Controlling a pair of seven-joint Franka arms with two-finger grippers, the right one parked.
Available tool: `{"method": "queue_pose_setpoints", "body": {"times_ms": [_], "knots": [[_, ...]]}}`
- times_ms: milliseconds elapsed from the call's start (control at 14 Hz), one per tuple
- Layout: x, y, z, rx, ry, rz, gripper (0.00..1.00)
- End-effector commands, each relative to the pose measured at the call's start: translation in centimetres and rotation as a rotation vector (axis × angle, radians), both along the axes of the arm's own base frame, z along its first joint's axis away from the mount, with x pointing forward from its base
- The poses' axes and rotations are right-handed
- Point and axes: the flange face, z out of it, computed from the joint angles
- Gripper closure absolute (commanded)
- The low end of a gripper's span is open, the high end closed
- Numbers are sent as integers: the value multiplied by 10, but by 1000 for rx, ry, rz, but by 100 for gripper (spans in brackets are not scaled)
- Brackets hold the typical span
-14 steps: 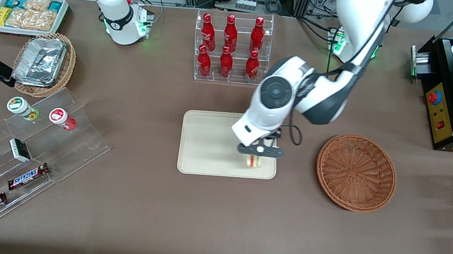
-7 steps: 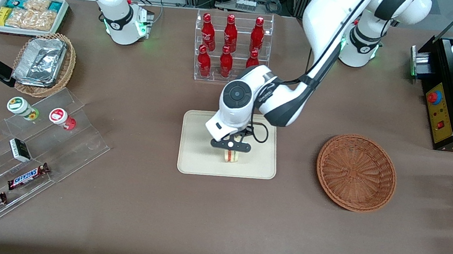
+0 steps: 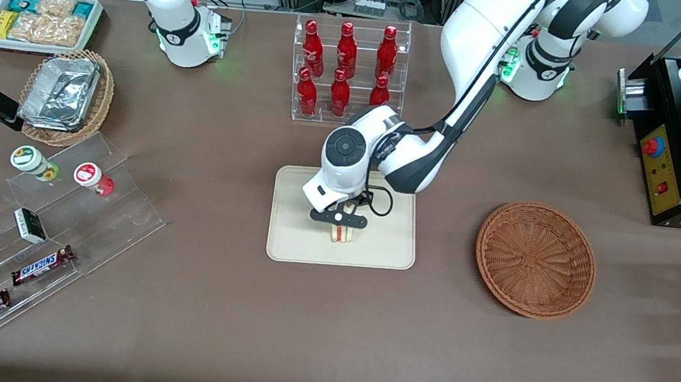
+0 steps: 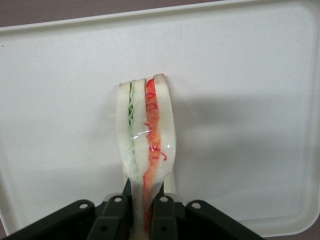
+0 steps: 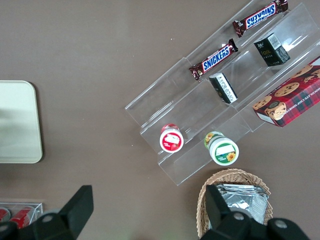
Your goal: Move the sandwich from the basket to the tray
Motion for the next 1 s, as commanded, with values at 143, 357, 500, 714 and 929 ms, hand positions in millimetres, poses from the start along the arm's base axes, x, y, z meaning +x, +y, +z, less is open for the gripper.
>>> {"method": "queue_pose_setpoints", "body": {"times_ms": [143,357,500,714,929], "knots": [[10,-2,31,-20,-34,23,0],[19,18,80,1,-18,50,0],[31,45,122,2,-15,90,0],[46,85,183,-2,-34,180,0],[60,151,245,23,-24,253,0]]}}
